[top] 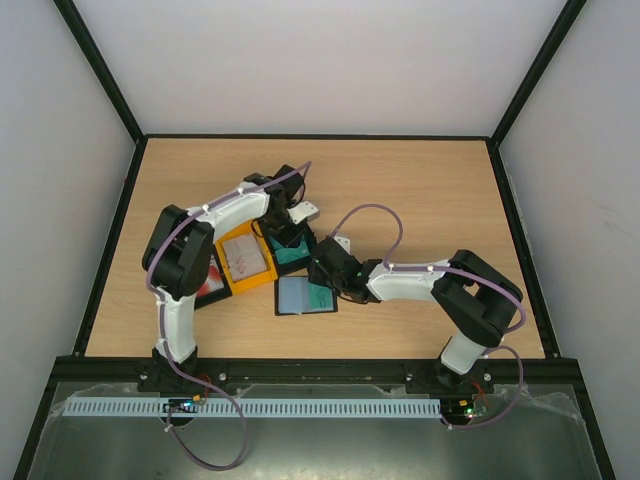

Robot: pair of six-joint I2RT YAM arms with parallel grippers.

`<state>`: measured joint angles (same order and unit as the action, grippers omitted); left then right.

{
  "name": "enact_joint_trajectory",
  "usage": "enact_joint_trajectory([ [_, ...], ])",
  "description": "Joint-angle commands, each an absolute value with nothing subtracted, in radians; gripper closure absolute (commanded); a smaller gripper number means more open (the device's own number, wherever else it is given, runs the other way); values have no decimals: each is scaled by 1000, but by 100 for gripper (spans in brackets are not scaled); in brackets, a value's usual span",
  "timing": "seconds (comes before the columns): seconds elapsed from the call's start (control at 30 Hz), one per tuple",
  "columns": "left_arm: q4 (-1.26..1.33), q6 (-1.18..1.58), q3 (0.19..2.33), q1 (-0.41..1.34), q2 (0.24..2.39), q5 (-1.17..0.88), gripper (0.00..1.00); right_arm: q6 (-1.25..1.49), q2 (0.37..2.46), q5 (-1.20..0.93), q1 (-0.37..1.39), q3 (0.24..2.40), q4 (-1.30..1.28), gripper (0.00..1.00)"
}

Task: Put the credit cards into the card holder
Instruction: Pick up the credit card from the storage box.

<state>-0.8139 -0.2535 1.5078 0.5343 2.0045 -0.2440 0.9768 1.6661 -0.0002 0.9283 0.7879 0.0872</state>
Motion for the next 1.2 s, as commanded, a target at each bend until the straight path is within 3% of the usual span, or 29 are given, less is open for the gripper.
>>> enact_joint_trajectory([
  [0.0, -849, -241, 1479, 556, 1943, -272, 85, 989, 1658, 29, 922, 787, 76, 60],
  [0.17, -865, -242, 1456, 577, 1924, -266, 78, 992, 1648, 30, 922, 779, 80, 60],
  [0.6, -849, -241, 1410, 590, 1897, -291, 74, 1010, 1609, 38, 922, 738, 96, 60],
  [0.73, -840, -235, 1407, 590, 1907, -277, 81, 1013, 1578, 49, 922, 715, 110, 60],
  [0.9, -850, -237, 1434, 591, 1883, -274, 96, 1007, 1540, 66, 923, 714, 86, 60],
  [1.17, -865, -218, 1478, 591, 1810, -217, 98, 1000, 1459, 69, 922, 713, 44, 60],
])
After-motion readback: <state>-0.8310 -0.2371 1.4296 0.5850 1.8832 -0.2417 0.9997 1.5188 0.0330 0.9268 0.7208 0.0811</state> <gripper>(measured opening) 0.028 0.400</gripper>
